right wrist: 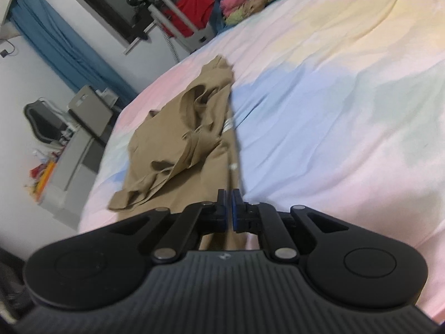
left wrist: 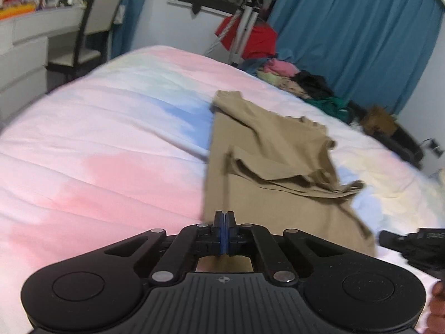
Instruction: Fold clothes
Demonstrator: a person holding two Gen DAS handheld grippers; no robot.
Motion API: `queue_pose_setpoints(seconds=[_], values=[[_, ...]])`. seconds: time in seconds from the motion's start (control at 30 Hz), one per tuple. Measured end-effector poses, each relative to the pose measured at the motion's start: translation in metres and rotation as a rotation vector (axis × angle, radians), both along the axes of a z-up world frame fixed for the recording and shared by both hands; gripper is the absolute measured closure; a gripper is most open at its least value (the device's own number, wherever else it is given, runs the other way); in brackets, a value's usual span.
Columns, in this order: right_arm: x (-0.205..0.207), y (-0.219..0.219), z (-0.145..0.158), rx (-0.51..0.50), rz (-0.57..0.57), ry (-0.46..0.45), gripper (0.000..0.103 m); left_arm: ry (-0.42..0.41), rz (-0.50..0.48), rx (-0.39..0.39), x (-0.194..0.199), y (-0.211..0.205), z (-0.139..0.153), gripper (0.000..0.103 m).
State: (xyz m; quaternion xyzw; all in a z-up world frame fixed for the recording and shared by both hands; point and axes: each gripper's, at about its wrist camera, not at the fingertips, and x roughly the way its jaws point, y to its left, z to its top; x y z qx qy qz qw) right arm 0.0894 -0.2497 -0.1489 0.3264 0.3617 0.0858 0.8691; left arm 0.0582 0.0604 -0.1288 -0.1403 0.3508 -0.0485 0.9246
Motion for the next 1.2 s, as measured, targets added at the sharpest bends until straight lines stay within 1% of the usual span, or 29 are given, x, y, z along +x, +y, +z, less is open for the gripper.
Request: queue_pose_setpoints(seconds=[0.07,0.17,0.2,0.33,0.37,0.4,0.43,0.47,0.5,0.53,0.63,0.67,0.7,0.73,0.77,0.8,0.83,0.87,0.9,0.93,0.97,1.0,1.03,1.13,1.2], values=[[0.000,0.004,-0.001,0.023,0.024,0.010,0.095,0.011,-0.005,-0.032,0.000,0.004,-0.001,0.101],[-0.002,0.013,-0.001,0.000,0.047,0.030,0.095,-0.003,-0.029,-0.070,-0.002,0.006,0.002,0.101],[-0.003,0.014,-0.002,0.006,0.052,0.035,0.095,-0.012,-0.040,-0.076,-0.003,0.005,0.003,0.100],[-0.003,0.014,-0.002,0.027,0.051,0.042,0.095,-0.013,-0.075,-0.090,0.001,-0.004,0.002,0.090],[-0.003,0.013,0.000,0.017,0.045,0.039,0.095,-0.009,-0.080,-0.089,0.003,-0.006,0.000,0.089],[-0.002,0.013,0.001,0.006,0.039,0.037,0.094,-0.004,-0.082,-0.090,0.005,-0.007,-0.002,0.089],[-0.002,0.013,0.001,-0.005,0.033,0.038,0.090,0.001,-0.084,-0.092,0.007,-0.008,-0.003,0.085],[-0.001,0.013,0.001,-0.012,0.027,0.040,0.067,0.005,-0.085,-0.094,0.008,-0.009,-0.004,0.080],[-0.001,0.013,0.000,-0.008,0.022,0.039,0.037,0.008,-0.085,-0.096,0.010,-0.009,-0.005,0.078],[-0.002,0.013,-0.001,-0.002,0.015,0.030,0.029,0.009,-0.085,-0.099,0.011,-0.010,-0.006,0.075],[-0.005,0.013,0.000,-0.009,-0.011,-0.006,0.031,0.004,-0.089,-0.109,0.015,-0.010,-0.008,0.074],[-0.005,0.013,0.001,-0.013,-0.014,-0.010,0.040,0.003,-0.091,-0.112,0.017,-0.011,-0.009,0.074],[-0.004,0.012,0.000,-0.007,-0.014,-0.011,0.054,0.003,-0.093,-0.113,0.018,-0.012,-0.010,0.074],[-0.003,0.011,-0.002,0.005,-0.013,-0.003,0.061,0.003,-0.095,-0.115,0.020,-0.013,-0.011,0.074],[-0.002,0.011,-0.005,0.019,-0.008,0.009,0.071,0.004,-0.096,-0.113,0.021,-0.014,-0.012,0.076],[0.000,0.010,-0.009,0.033,-0.003,0.021,0.075,0.006,-0.096,-0.109,0.022,-0.015,-0.013,0.079],[0.001,0.010,-0.012,0.040,0.005,0.031,0.076,0.008,-0.096,-0.104,0.023,-0.016,-0.014,0.085],[0.002,0.012,-0.014,0.034,0.017,0.035,0.082,0.002,-0.091,-0.092,0.023,-0.017,-0.015,0.092],[0.002,0.015,-0.015,0.020,0.029,0.034,0.090,-0.008,-0.085,-0.075,0.022,-0.018,-0.014,0.097],[0.003,0.017,-0.014,0.005,0.038,0.031,0.093,-0.017,-0.078,-0.059,0.022,-0.019,-0.014,0.103],[0.003,0.019,-0.012,-0.013,0.042,0.024,0.098,-0.033,-0.067,-0.032,0.020,-0.019,-0.012,0.103],[0.002,0.021,-0.010,-0.035,0.045,0.014,0.099,-0.052,-0.056,0.000,0.018,-0.019,-0.010,0.103],[0.001,0.021,-0.006,-0.063,0.041,0.001,0.099,-0.057,-0.042,0.006,0.016,-0.017,-0.008,0.103],[-0.003,0.021,0.005,-0.150,0.014,-0.036,0.099,-0.054,-0.008,-0.012,0.014,-0.009,-0.007,0.103],[-0.003,0.023,0.004,-0.232,0.010,-0.032,0.099,-0.048,-0.005,-0.029,0.013,-0.005,-0.006,0.103]])
